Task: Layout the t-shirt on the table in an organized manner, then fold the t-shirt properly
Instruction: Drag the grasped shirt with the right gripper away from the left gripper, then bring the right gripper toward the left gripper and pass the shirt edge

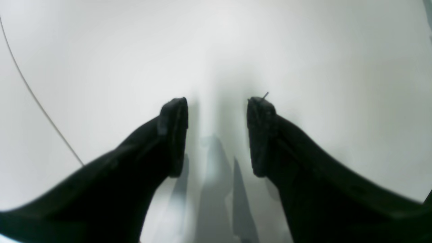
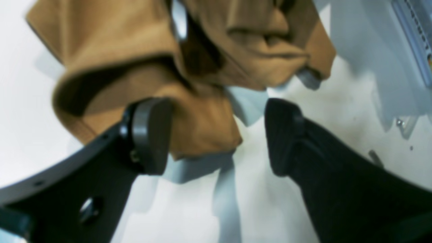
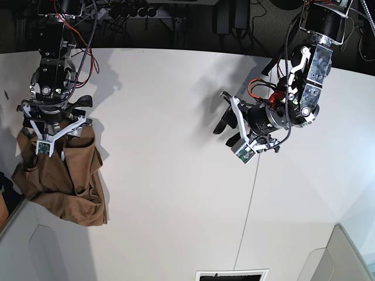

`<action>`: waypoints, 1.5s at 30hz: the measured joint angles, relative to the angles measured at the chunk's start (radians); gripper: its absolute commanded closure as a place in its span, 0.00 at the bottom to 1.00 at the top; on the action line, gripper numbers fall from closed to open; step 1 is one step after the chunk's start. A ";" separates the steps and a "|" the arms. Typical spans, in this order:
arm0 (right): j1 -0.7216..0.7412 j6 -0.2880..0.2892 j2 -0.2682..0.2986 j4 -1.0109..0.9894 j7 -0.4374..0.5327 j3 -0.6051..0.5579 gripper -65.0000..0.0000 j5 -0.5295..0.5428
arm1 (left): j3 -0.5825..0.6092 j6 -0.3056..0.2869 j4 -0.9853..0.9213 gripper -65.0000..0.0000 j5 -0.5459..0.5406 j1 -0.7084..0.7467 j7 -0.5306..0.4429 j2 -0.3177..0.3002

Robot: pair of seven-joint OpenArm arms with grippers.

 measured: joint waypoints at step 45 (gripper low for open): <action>0.127 0.104 0.083 -0.215 0.130 0.140 0.37 0.262 | 0.000 -0.002 0.000 0.53 -0.003 0.000 0.008 -0.002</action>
